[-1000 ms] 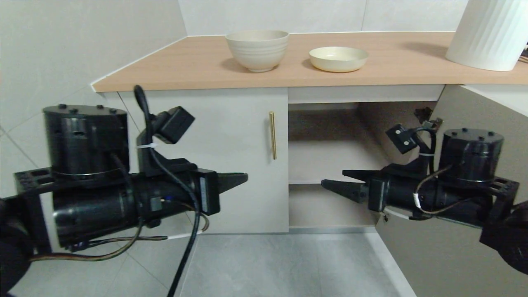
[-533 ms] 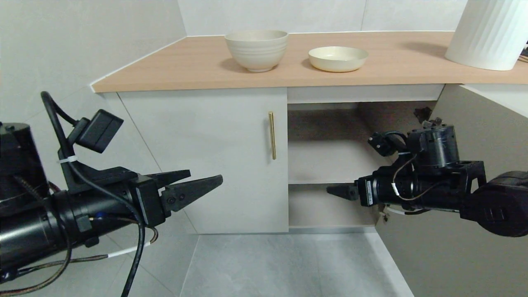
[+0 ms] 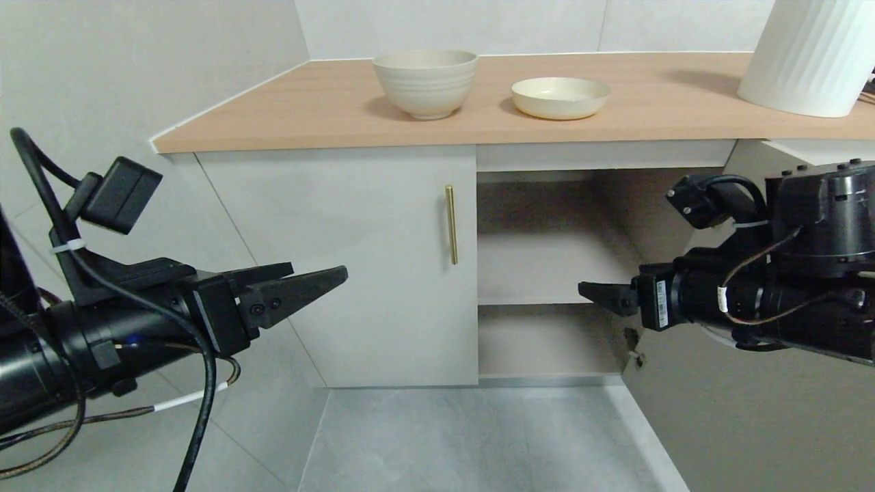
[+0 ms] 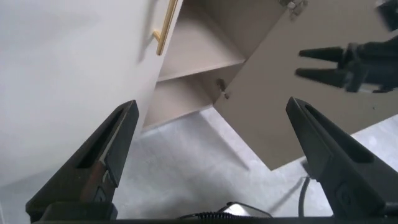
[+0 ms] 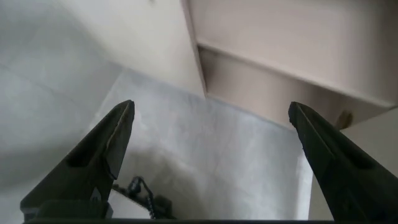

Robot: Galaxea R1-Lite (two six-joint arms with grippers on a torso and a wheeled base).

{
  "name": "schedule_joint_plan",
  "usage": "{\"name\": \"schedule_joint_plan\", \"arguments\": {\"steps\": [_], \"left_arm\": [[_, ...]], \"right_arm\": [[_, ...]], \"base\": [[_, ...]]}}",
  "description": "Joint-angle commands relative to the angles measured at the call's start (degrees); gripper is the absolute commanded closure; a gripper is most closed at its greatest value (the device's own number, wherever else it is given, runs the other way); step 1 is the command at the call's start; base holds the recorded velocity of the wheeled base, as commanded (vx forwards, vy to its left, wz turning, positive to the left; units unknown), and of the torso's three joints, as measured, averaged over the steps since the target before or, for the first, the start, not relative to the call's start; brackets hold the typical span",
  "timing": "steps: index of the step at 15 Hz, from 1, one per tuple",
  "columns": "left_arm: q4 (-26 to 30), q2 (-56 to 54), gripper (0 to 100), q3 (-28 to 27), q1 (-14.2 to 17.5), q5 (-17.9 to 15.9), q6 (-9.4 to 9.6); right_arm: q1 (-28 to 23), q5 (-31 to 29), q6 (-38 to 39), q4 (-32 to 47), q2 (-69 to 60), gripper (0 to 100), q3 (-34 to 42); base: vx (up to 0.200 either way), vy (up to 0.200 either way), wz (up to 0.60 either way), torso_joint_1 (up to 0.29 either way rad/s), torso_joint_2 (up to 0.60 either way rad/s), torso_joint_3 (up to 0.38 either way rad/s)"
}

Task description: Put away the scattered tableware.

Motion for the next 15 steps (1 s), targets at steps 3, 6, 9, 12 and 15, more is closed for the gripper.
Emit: {"name": "schedule_joint_plan", "arguments": {"steps": [3,6,9,12,15], "left_arm": [[0.0,0.4,0,0.1,0.1,-0.3,-0.08],[0.0,0.4,0,0.1,0.1,-0.3,-0.08],[0.0,0.4,0,0.1,0.1,-0.3,-0.08],[-0.1,0.5,0,0.2,0.1,-0.4,-0.08],[-0.2,-0.1,0,0.8,0.1,-0.5,-0.08]], "right_arm": [[0.3,0.4,0.1,0.0,-3.5,0,0.1],[0.3,1.5,1.0,-0.1,-3.7,0,0.1],[0.3,6.7,2.6,-0.1,-4.6,0,0.8],[0.3,7.2,2.6,-0.2,-4.7,0,1.3],[0.3,11.8,2.0,-0.9,-7.0,0,3.8]], "base": [[0.200,0.000,0.00,-0.002,0.00,0.007],[0.200,0.000,0.00,0.007,0.00,0.004],[0.200,0.000,0.00,0.005,0.01,0.007],[0.200,0.000,0.00,0.004,0.00,0.005],[0.067,0.000,0.00,0.001,0.00,0.001]]}}
